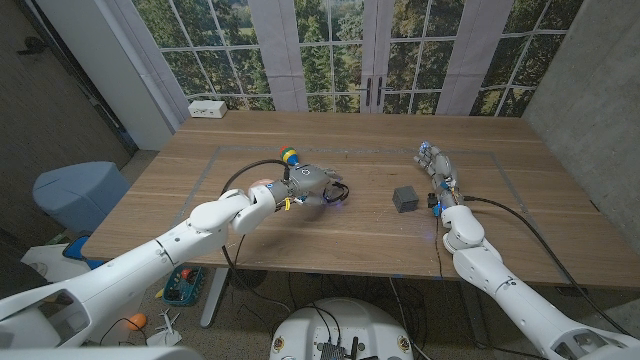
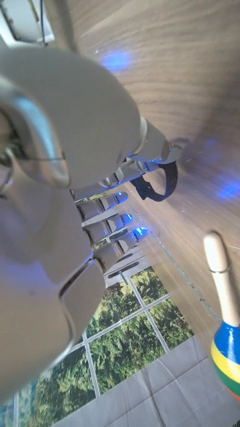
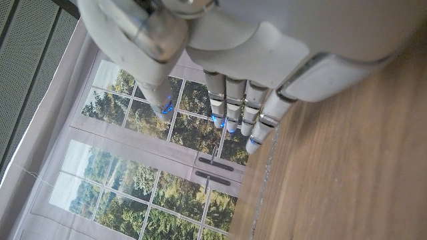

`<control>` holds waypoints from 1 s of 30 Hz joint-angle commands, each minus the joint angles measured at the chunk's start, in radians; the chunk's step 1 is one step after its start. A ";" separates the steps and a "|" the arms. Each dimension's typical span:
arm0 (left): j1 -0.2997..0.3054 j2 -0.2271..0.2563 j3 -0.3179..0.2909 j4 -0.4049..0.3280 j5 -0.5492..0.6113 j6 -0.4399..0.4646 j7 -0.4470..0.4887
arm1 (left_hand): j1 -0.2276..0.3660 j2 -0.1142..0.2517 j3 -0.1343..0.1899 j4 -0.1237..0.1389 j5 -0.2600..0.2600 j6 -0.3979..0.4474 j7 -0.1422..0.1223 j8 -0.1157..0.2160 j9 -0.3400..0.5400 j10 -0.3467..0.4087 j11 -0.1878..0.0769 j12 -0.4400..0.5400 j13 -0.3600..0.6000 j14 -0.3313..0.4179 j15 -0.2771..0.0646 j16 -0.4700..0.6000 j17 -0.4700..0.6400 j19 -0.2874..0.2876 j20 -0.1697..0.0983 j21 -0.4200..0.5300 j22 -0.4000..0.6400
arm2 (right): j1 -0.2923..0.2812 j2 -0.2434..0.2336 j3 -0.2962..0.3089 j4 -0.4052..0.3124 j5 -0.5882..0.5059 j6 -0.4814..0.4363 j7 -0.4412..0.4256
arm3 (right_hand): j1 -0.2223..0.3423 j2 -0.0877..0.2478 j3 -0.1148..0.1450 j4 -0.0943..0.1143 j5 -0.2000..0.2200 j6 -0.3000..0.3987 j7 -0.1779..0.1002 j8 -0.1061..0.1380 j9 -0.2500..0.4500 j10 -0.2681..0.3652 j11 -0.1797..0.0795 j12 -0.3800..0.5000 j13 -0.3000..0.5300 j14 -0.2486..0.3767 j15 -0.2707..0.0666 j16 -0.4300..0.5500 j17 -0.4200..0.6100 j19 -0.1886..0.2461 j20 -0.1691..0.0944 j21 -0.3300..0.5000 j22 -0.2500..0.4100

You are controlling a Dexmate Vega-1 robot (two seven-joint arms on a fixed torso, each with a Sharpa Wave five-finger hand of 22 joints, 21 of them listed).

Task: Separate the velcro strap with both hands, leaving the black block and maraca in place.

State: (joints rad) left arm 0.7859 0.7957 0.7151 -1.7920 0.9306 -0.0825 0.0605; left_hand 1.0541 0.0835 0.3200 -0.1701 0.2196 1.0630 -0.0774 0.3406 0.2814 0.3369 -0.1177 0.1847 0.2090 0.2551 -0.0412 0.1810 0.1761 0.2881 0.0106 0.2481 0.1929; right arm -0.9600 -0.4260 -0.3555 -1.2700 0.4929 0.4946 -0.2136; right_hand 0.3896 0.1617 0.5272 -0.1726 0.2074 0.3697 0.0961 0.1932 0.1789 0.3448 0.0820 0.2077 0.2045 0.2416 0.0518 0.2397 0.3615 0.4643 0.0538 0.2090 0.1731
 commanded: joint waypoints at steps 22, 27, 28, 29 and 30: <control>-0.002 -0.172 -0.039 0.086 -0.395 -0.062 0.222 | 0.002 0.031 -0.002 0.006 -0.023 0.018 -0.016 0.015 0.020 0.109 -0.051 0.051 -0.001 0.045 -0.114 0.021 0.006 0.015 -0.009 0.008 0.006 | -0.072 -0.045 0.019 -0.141 -0.091 -0.076 -0.145 | 0.140 -0.009 0.045 -0.020 0.029 0.048 -0.021 0.020 0.008 0.037 -0.028 0.010 0.006 0.052 -0.018 0.020 0.004 0.004 0.011 0.000 0.008; -0.007 -0.192 -0.038 0.106 -0.437 -0.090 0.235 | -0.002 0.032 -0.005 0.007 -0.027 0.023 -0.030 0.020 0.027 0.117 -0.062 0.053 0.000 0.053 -0.123 0.024 0.007 0.020 -0.013 0.010 0.007 | -0.081 -0.049 0.019 -0.156 -0.100 -0.080 -0.151 | 0.159 -0.013 0.048 -0.021 0.031 0.056 -0.022 0.023 0.009 0.040 -0.028 0.011 0.008 0.054 -0.020 0.023 0.005 0.003 0.012 0.000 0.009; -0.007 -0.195 -0.038 0.109 -0.442 -0.095 0.240 | -0.003 0.031 -0.006 0.007 -0.028 0.025 -0.033 0.022 0.028 0.117 -0.067 0.053 0.001 0.054 -0.124 0.024 0.008 0.020 -0.014 0.011 0.007 | -0.082 -0.052 0.018 -0.157 -0.104 -0.078 -0.150 | 0.163 -0.014 0.048 -0.021 0.032 0.058 -0.022 0.023 0.009 0.040 -0.027 0.011 0.009 0.054 -0.019 0.023 0.006 0.004 0.014 0.001 0.009; -0.007 -0.199 -0.038 0.111 -0.449 -0.099 0.241 | -0.004 0.030 -0.007 0.007 -0.029 0.027 -0.033 0.022 0.028 0.117 -0.067 0.053 0.001 0.054 -0.126 0.024 0.008 0.020 -0.015 0.011 0.007 | -0.086 -0.051 0.019 -0.163 -0.101 -0.080 -0.152 | 0.166 -0.014 0.049 -0.021 0.032 0.060 -0.022 0.024 0.009 0.041 -0.027 0.012 0.009 0.055 -0.020 0.024 0.006 0.004 0.014 0.001 0.009; -0.007 -0.201 -0.038 0.113 -0.458 -0.104 0.241 | -0.005 0.030 -0.008 0.007 -0.029 0.028 -0.037 0.023 0.028 0.116 -0.068 0.052 0.001 0.054 -0.126 0.024 0.008 0.020 -0.016 0.011 0.007 | -0.088 -0.053 0.020 -0.166 -0.101 -0.078 -0.149 | 0.171 -0.015 0.049 -0.022 0.033 0.063 -0.023 0.025 0.009 0.042 -0.026 0.012 0.010 0.055 -0.020 0.024 0.007 0.004 0.014 0.001 0.009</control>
State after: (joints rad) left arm 0.7822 0.6372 0.6806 -1.7067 0.5858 -0.1351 0.2663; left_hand 1.0528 0.1085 0.3145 -0.1676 0.1921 1.0646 -0.0791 0.3531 0.2816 0.4502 -0.1767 0.2331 0.2073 0.2985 -0.0411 0.2013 0.1795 0.3012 -0.0025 0.2519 0.1984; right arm -1.0229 -0.4668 -0.3405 -1.3914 0.4066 0.4266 -0.3448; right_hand 0.5452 0.1450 0.5689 -0.1943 0.2332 0.4200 0.0749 0.2111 0.1841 0.3774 0.0538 0.2157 0.2120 0.2879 0.0303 0.2590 0.3645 0.4658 0.0663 0.2090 0.1794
